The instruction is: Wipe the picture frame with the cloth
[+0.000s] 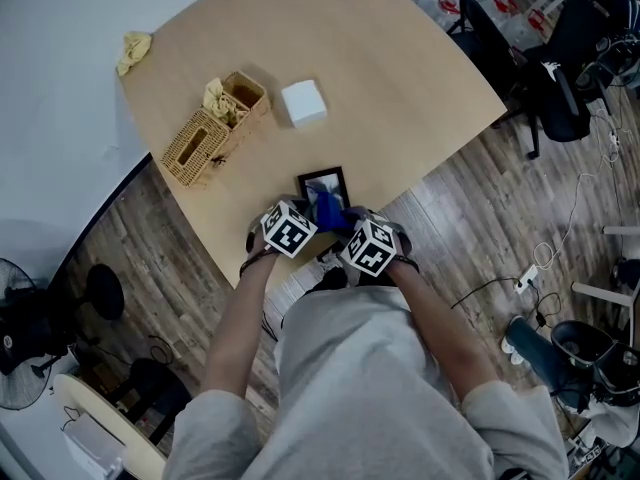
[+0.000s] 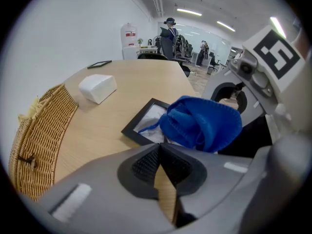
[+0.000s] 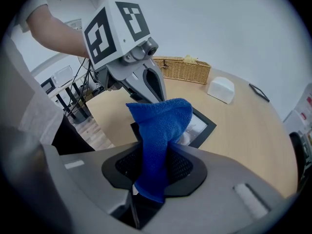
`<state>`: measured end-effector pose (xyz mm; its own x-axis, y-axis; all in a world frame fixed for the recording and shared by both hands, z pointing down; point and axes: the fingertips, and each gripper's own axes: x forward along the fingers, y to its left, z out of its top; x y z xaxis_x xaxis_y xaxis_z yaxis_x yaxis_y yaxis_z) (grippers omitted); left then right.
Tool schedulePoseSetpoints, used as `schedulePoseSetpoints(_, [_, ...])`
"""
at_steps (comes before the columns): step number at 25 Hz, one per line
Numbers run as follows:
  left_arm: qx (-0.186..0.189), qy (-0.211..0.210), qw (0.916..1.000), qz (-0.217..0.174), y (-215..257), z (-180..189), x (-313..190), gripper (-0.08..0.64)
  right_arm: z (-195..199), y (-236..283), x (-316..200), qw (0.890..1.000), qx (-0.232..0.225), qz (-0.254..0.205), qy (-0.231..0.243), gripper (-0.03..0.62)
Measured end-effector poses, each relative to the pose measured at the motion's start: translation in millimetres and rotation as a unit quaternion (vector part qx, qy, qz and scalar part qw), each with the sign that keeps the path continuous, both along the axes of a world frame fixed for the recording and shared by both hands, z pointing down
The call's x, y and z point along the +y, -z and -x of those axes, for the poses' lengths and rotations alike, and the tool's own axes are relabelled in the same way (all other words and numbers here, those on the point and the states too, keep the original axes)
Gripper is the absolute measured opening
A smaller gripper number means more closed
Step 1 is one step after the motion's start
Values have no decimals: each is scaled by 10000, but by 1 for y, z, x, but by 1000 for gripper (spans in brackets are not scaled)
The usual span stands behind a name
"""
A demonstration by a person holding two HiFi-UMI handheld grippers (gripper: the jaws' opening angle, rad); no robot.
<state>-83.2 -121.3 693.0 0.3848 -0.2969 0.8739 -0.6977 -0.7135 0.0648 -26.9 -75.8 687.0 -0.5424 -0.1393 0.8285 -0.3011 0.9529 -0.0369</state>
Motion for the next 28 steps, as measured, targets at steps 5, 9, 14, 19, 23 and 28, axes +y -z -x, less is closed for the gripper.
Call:
schedulePoseSetpoints(5, [53,-33,10000,5,0,1,1,52,0,-1,-5,9999,-98,73,-82,109])
schedulePoseSetpoints(9, [239,25,9997,14,1,2,-1,52,1,-2,-15,9998,-140,59,-131,110])
schedulePoseSetpoints(14, [276,-26,9996,-38,2,1,-1,52,3,-3,-25,10000,-39,-87,-28,110])
schedulePoseSetpoints(19, [312,-13,9995,-84,1,1,-3,52,4,-4,-39,9999,52,-149,-1,110])
schedulePoseSetpoints(23, [323,6,9994,-107,1,0,-7,52,5,-4,-49,9998,120,-159,-8,110])
schedulePoseSetpoints(28, [456,183,9988,-44,2,-1,-8,52,8,-4,-60,9998,110,-167,-48,110])
